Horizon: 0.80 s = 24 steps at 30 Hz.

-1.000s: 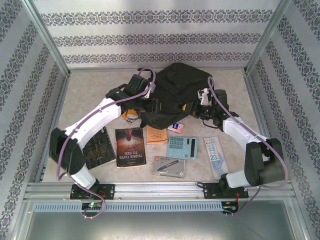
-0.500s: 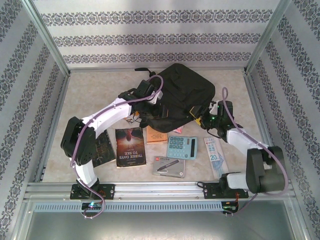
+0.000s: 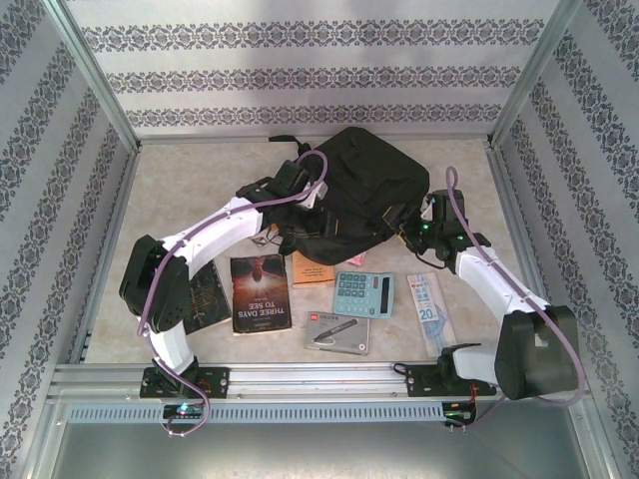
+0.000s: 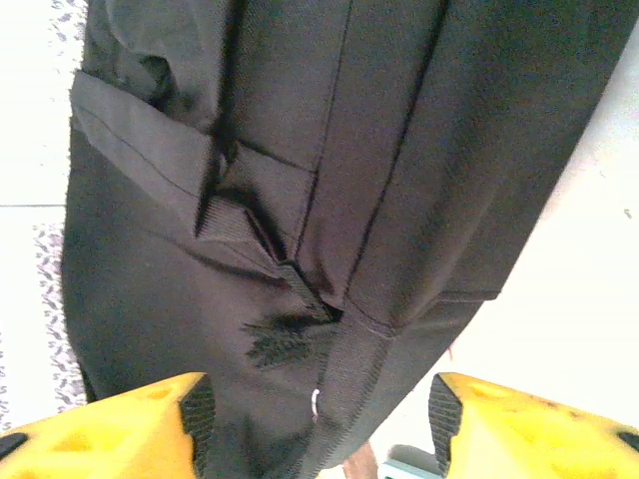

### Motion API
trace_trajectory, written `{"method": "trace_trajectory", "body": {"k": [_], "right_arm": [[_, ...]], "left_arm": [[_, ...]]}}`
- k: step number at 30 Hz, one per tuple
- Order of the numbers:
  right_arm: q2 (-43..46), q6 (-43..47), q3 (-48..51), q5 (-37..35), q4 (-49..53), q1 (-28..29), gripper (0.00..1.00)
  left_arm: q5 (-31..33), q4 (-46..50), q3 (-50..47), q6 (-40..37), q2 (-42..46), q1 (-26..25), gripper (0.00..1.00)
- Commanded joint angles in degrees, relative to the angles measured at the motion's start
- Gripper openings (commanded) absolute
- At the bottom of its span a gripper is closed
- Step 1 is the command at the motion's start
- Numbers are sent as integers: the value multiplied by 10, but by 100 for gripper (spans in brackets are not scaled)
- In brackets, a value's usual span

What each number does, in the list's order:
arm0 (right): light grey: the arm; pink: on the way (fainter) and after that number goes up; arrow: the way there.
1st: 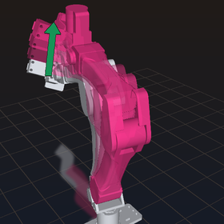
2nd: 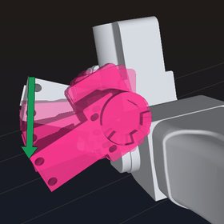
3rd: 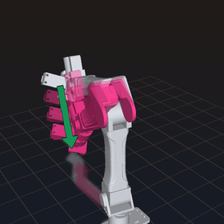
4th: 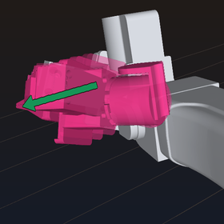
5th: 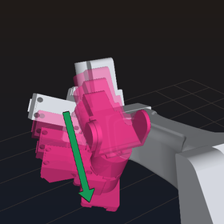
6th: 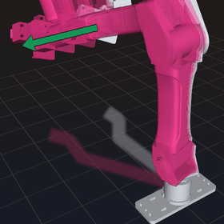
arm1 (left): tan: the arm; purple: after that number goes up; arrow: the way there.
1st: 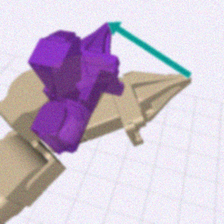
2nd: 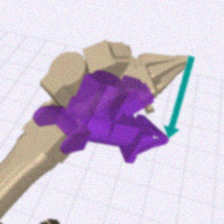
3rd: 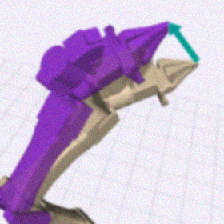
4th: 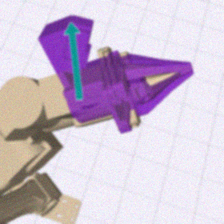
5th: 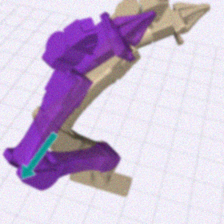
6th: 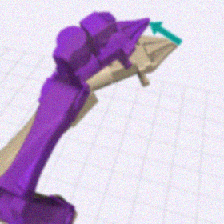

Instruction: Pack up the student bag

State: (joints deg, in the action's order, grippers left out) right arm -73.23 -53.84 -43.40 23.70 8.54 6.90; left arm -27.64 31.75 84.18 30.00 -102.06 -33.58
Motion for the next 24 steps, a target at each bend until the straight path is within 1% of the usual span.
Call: {"method": "trace_trajectory", "body": {"k": [1, 4, 5, 8, 12, 14, 16, 19, 24], "right_arm": [[-6, -15, 13, -40, 29, -10, 53], [1, -63, 41, -39, -18, -30, 44], [3, -71, 44, -42, -21, -34, 42], [18, -70, 40, -66, 2, -40, 40], [37, -54, 37, -79, 31, -52, 40], [48, -46, 37, -82, 44, -61, 40], [60, -38, 39, -88, 53, -65, 40], [66, -28, 41, -85, 59, -71, 40], [55, -21, 47, -68, 51, -73, 40]], "left_arm": [[0, 27, 80, -2, -25, -10, 40], [-8, 49, 168, 15, -76, -21, 41], [-8, 63, 205, 23, -100, -24, 41], [-9, 110, 313, 27, -174, -37, 41], [-2, 213, 489, 0, -289, -55, 41], [7, 252, 557, -10, -334, -60, 41], [9, 255, 576, -15, -353, -63, 41], [19, 243, 576, -19, -361, -70, 42], [29, 237, 585, -22, -379, -74, 42]]}}
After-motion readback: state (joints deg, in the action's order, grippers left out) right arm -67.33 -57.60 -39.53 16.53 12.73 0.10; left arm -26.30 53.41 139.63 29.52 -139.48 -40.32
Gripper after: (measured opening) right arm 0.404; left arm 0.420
